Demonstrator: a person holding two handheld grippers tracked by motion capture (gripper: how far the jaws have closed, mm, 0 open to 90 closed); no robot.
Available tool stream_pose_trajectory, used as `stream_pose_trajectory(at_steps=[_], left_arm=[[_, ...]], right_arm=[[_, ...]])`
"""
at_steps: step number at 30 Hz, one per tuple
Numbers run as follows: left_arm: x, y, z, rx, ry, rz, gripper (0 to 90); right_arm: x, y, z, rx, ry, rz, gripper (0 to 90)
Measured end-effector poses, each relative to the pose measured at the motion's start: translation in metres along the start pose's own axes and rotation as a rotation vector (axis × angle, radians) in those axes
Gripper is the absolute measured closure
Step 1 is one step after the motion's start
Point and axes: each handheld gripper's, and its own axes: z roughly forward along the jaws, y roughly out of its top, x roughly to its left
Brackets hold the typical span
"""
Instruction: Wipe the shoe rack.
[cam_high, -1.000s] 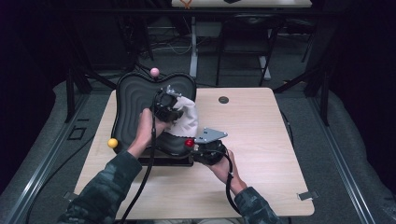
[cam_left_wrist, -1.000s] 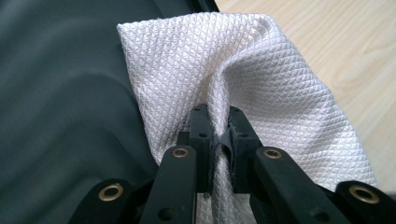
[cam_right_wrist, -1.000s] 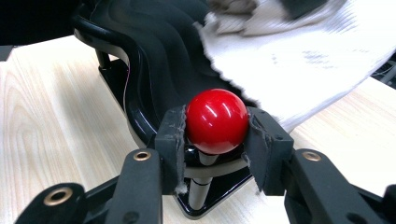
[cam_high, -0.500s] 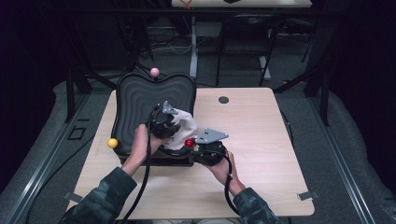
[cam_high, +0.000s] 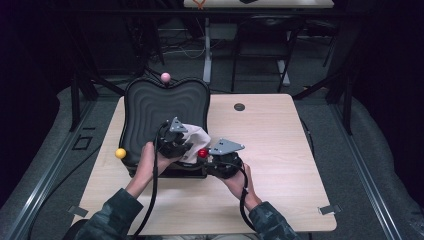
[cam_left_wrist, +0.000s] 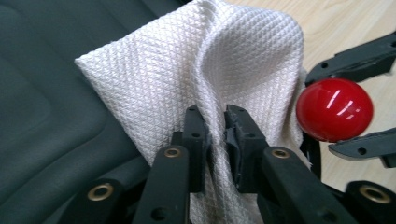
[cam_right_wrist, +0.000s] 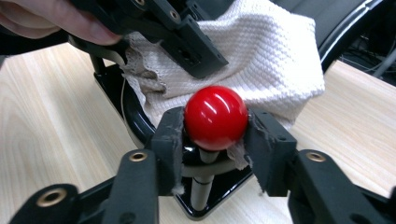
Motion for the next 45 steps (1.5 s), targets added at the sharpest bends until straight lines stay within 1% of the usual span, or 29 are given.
stream_pose_trajectory(at_steps=[1, 3, 5, 7, 8, 11, 12, 14, 16, 18, 19, 20, 22, 24, 25, 26, 28, 31, 32, 33, 34, 36, 38, 41, 42, 43, 45], left_arm=[[0.000, -0.001, 0.000, -0.007, -0.003, -0.003, 78.1], [0.001, -0.002, 0.000, -0.010, 0.000, 0.004, 79.6], [0.001, -0.003, 0.000, -0.020, -0.004, -0.010, 81.9], [0.001, -0.005, 0.000, -0.029, -0.006, -0.019, 83.9], [0.001, -0.005, -0.001, -0.029, -0.009, -0.016, 84.4], [0.000, -0.005, -0.003, -0.030, -0.015, -0.014, 85.2], [0.000, -0.004, -0.004, -0.028, -0.019, -0.013, 85.3], [-0.001, -0.004, -0.007, -0.033, -0.026, -0.015, 85.3], [-0.002, -0.003, -0.009, -0.033, -0.031, -0.013, 85.3], [-0.003, -0.002, -0.012, -0.036, -0.034, -0.014, 85.4], [-0.003, -0.002, -0.012, -0.040, -0.037, -0.017, 85.3], [-0.003, -0.002, -0.012, -0.038, -0.038, -0.017, 85.3], [-0.002, -0.003, -0.013, -0.037, -0.039, -0.020, 85.3], [-0.001, -0.003, -0.013, -0.030, -0.046, -0.021, 85.3], [0.000, -0.003, -0.014, -0.030, -0.045, -0.024, 85.3], [0.000, -0.003, -0.014, -0.029, -0.047, -0.025, 85.2], [0.001, -0.003, -0.014, -0.027, -0.048, -0.028, 85.2], [0.001, -0.002, -0.015, -0.019, -0.050, -0.025, 85.2], [0.000, -0.002, -0.014, -0.018, -0.051, -0.025, 85.2], [0.000, -0.002, -0.014, -0.017, -0.051, -0.025, 85.1], [0.000, -0.002, -0.014, -0.015, -0.051, -0.027, 85.1], [0.000, -0.002, -0.014, -0.008, -0.053, -0.025, 85.1], [-0.001, -0.002, -0.015, -0.001, -0.052, -0.026, 85.1], [-0.002, -0.001, -0.016, 0.001, -0.050, -0.026, 85.1], [-0.002, -0.001, -0.016, 0.003, -0.051, -0.026, 85.1], [-0.002, 0.000, -0.016, 0.004, -0.051, -0.028, 85.1], [-0.002, 0.000, -0.016, 0.004, -0.050, -0.032, 85.1]], right_arm=[[0.000, -0.001, -0.001, 0.002, -0.004, 0.004, 54.0], [-0.003, -0.004, -0.003, 0.006, -0.009, 0.011, 49.8], [-0.005, -0.007, -0.005, 0.012, -0.016, 0.024, 45.8], [-0.009, -0.012, -0.009, 0.002, -0.001, 0.039, 44.1], [-0.010, -0.014, -0.010, 0.006, 0.000, 0.044, 43.2], [-0.013, -0.024, -0.012, 0.027, -0.021, 0.069, 41.7], [-0.013, -0.028, -0.011, 0.035, -0.019, 0.079, 41.1], [-0.012, -0.037, -0.005, 0.037, 0.003, 0.083, 41.0], [-0.008, -0.046, 0.003, 0.051, -0.004, 0.100, 41.1], [-0.004, -0.053, 0.010, 0.052, -0.001, 0.095, 41.4], [-0.001, -0.058, 0.015, 0.066, -0.022, 0.103, 41.5], [0.000, -0.062, 0.018, 0.064, -0.039, 0.116, 42.6], [0.001, -0.070, 0.025, 0.057, -0.018, 0.119, 42.9], [0.001, -0.074, 0.029, 0.067, -0.033, 0.126, 43.8], [0.000, -0.076, 0.030, 0.071, -0.029, 0.129, 44.7], [-0.001, -0.079, 0.033, 0.063, -0.014, 0.125, 45.8], [-0.003, -0.081, 0.035, 0.066, -0.010, 0.127, 46.8], [-0.006, -0.084, 0.039, 0.049, 0.015, 0.133, 49.2], [-0.006, -0.084, 0.041, 0.041, 0.023, 0.128, 50.4], [-0.005, -0.083, 0.041, 0.048, 0.005, 0.124, 51.3], [-0.005, -0.083, 0.042, 0.054, 0.002, 0.121, 52.2], [-0.005, -0.084, 0.044, 0.043, 0.028, 0.112, 53.3], [-0.003, -0.083, 0.046, 0.036, 0.030, 0.094, 57.0], [0.000, -0.082, 0.048, 0.043, 0.014, 0.070, 62.2], [0.000, -0.081, 0.048, 0.048, 0.023, 0.067, 64.3], [0.000, -0.082, 0.048, 0.039, 0.030, 0.069, 67.0], [0.002, -0.082, 0.049, 0.030, 0.039, 0.053, 71.2]])
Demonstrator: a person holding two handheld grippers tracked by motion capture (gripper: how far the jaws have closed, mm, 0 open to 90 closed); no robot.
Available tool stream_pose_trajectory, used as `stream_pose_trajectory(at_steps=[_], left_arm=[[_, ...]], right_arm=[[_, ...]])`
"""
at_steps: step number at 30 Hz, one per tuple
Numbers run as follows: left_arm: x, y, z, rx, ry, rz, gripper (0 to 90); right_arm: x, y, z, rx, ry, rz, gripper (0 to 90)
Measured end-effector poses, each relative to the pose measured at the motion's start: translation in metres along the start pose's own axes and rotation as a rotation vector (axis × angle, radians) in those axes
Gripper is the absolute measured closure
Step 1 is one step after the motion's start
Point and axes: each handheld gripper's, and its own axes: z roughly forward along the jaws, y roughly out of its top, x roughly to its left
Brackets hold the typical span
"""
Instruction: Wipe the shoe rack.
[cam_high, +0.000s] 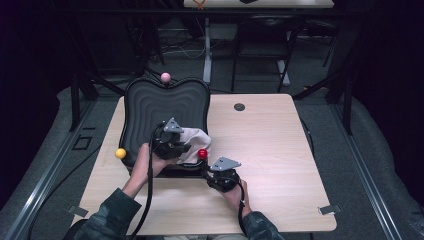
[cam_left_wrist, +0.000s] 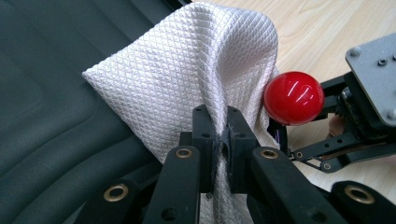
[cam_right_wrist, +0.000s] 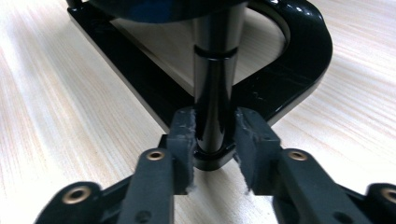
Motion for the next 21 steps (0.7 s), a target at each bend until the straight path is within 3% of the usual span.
stream_pose_trajectory(at_steps=[12, 21], left_arm=[[0.000, 0.003, -0.007, 0.000, -0.004, -0.002, 85.0], [-0.008, 0.015, -0.030, -0.067, -0.007, -0.004, 84.8]], right_arm=[[0.001, 0.001, 0.001, 0.003, -0.008, -0.005, 73.8], [0.001, 0.001, 0.001, 0.005, -0.007, -0.008, 73.7]])
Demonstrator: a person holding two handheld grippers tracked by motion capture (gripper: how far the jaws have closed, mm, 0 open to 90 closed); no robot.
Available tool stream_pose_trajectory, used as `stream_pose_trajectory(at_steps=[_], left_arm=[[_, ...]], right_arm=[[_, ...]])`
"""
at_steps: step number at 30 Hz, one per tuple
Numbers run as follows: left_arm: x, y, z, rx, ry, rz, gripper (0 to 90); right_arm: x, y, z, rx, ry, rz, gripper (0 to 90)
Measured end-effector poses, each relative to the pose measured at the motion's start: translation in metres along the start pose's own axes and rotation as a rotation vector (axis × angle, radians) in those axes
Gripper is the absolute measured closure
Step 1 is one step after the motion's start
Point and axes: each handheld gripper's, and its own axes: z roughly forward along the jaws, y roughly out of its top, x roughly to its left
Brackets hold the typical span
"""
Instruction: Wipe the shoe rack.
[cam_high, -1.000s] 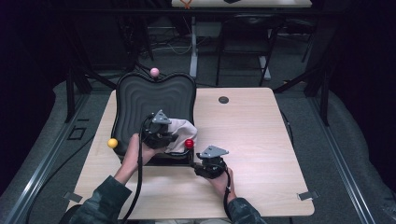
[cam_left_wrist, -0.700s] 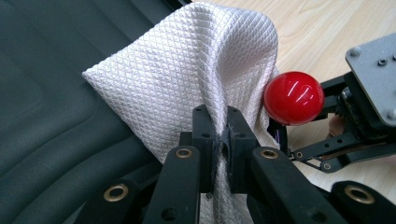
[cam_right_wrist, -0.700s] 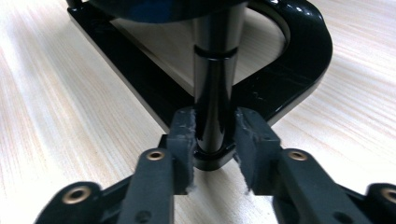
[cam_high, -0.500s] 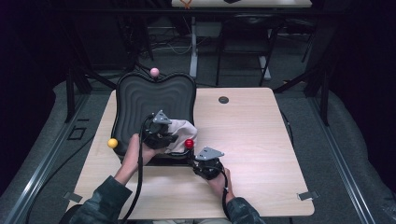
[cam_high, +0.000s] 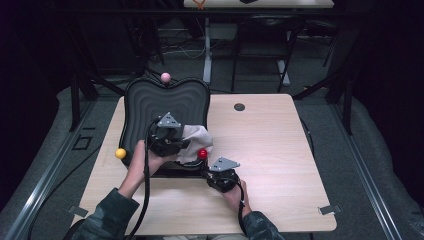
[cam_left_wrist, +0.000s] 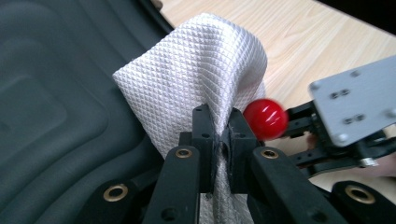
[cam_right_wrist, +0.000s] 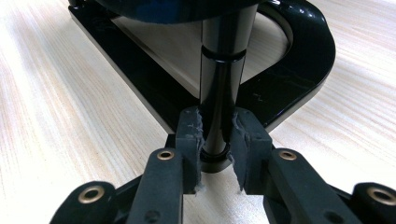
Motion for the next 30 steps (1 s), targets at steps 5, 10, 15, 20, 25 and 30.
stream_pose_trajectory(at_steps=[5, 10, 15, 20, 25, 30], left_arm=[[-0.010, 0.008, -0.011, -0.044, -0.019, 0.016, 84.7], [-0.017, 0.006, 0.005, -0.029, -0.067, 0.015, 84.4], [-0.023, 0.003, 0.019, -0.022, -0.120, 0.016, 84.1], [-0.028, -0.001, 0.026, 0.011, -0.144, 0.027, 84.5], [-0.027, -0.009, 0.026, 0.037, -0.157, 0.020, 84.8], [-0.022, -0.019, 0.024, 0.066, -0.152, 0.005, 84.9]], right_arm=[[0.000, 0.000, 0.000, -0.001, 0.000, -0.003, 73.6], [0.000, 0.000, 0.000, -0.002, 0.001, 0.000, 73.5], [0.000, 0.000, 0.000, -0.002, 0.003, 0.000, 73.5], [0.000, 0.000, 0.000, 0.000, 0.000, -0.002, 73.6], [0.000, 0.000, 0.000, 0.001, -0.001, -0.002, 73.6], [0.000, 0.000, 0.000, 0.003, 0.000, 0.000, 73.6]])
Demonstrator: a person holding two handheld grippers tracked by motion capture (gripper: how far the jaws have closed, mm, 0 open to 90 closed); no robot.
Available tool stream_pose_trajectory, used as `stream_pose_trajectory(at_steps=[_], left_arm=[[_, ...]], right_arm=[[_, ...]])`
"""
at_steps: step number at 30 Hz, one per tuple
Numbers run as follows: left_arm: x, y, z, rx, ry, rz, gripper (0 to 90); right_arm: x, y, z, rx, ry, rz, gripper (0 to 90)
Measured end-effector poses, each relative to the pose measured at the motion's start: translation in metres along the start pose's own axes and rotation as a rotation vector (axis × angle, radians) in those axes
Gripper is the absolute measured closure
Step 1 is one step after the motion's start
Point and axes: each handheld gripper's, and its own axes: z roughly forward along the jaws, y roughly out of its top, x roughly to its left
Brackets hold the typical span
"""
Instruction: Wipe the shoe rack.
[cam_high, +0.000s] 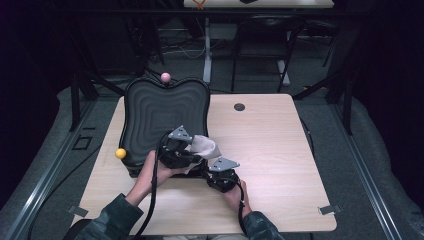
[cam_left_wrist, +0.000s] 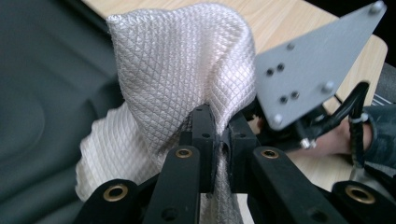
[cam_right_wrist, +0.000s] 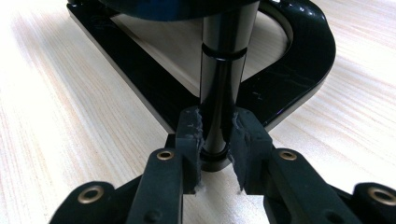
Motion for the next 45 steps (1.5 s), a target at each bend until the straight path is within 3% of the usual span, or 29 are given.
stream_pose_trajectory(at_steps=[6, 10, 13, 16, 25, 33, 36, 39, 41, 45], left_arm=[[0.016, -0.011, -0.004, 0.028, 0.078, -0.032, 84.8], [0.026, -0.005, -0.016, -0.046, 0.097, -0.068, 84.8], [0.025, 0.005, -0.023, -0.092, 0.076, -0.068, 84.9], [0.017, 0.013, -0.021, -0.101, 0.053, -0.046, 84.8], [0.001, 0.014, -0.002, -0.042, 0.001, 0.006, 84.8], [-0.002, 0.001, 0.004, -0.003, -0.022, 0.009, 85.0], [0.002, -0.006, 0.001, 0.022, 0.016, 0.006, 84.9], [0.012, -0.019, -0.004, 0.033, 0.056, -0.027, 84.9], [0.020, -0.025, -0.013, 0.019, 0.076, -0.057, 84.9], [0.027, -0.037, -0.034, -0.025, 0.121, -0.102, 84.6]], right_arm=[[0.000, 0.000, -0.001, 0.014, -0.004, -0.002, 73.6], [0.000, 0.000, -0.001, 0.015, -0.005, -0.006, 73.6], [0.000, 0.000, -0.001, 0.017, -0.007, -0.007, 73.6], [0.000, 0.000, -0.001, 0.015, -0.007, -0.006, 73.6], [0.000, 0.000, 0.000, 0.009, -0.008, -0.006, 73.6], [0.001, 0.000, -0.001, 0.015, -0.009, -0.003, 73.6], [0.000, 0.000, 0.000, 0.007, -0.001, 0.003, 73.5], [-0.001, 0.000, 0.001, 0.019, 0.007, 0.017, 72.9], [-0.002, 0.001, 0.002, 0.019, 0.018, 0.014, 70.6], [-0.004, 0.002, 0.001, 0.064, 0.011, 0.018, 56.9]])
